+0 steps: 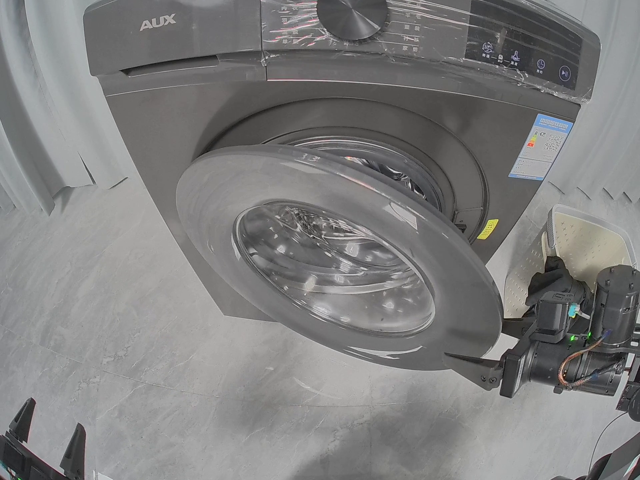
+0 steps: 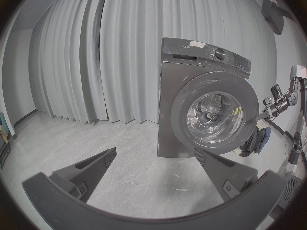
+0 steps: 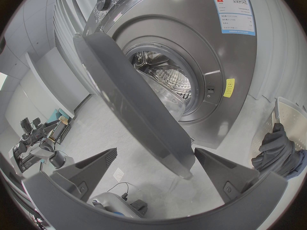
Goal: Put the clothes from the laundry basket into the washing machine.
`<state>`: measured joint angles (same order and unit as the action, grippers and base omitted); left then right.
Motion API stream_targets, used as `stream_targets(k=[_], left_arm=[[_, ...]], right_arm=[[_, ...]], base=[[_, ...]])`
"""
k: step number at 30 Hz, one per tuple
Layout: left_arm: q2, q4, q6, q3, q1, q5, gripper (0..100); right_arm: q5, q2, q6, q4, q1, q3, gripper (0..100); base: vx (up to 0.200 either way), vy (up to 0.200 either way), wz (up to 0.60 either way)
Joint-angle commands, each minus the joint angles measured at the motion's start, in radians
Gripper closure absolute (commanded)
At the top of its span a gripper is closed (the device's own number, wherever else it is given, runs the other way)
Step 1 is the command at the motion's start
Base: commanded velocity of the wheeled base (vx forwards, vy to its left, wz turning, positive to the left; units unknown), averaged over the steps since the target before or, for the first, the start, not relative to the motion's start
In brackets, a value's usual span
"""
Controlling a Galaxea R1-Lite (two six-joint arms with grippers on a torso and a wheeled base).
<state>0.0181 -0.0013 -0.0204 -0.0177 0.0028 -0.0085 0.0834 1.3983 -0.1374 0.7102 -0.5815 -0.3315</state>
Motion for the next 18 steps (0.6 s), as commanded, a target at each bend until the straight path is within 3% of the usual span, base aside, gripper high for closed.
stream_targets(k=[1, 7, 11, 15, 18], left_arm=[[-0.012, 0.0, -0.001, 0.016, 0.0, 0.001, 0], [-0.012, 0.001, 0.0, 0.016, 0.002, -0.001, 0], [-0.012, 0.001, 0.002, 0.018, 0.0, -0.001, 0], [-0.012, 0.001, 0.004, 0.018, 0.0, -0.002, 0], [-0.012, 0.001, 0.005, 0.016, 0.0, -0.002, 0]], right_arm=[[0.006, 0.004, -0.001, -0.003, -0.012, 0.017, 0], [0.007, -0.053, -0.002, -0.002, -0.086, 0.111, 0], [0.009, -0.091, -0.004, -0.002, -0.092, 0.138, 0], [0.007, -0.094, -0.002, 0.002, -0.077, 0.117, 0], [0.001, -0.065, -0.001, -0.002, 0.002, 0.069, 0]], base=[[0.0, 0.0, 0.0], [0.0, 0.0, 0.0], [0.0, 0.0, 0.0], [0.0, 0.0, 0.0], [-0.133, 0.0, 0.0]])
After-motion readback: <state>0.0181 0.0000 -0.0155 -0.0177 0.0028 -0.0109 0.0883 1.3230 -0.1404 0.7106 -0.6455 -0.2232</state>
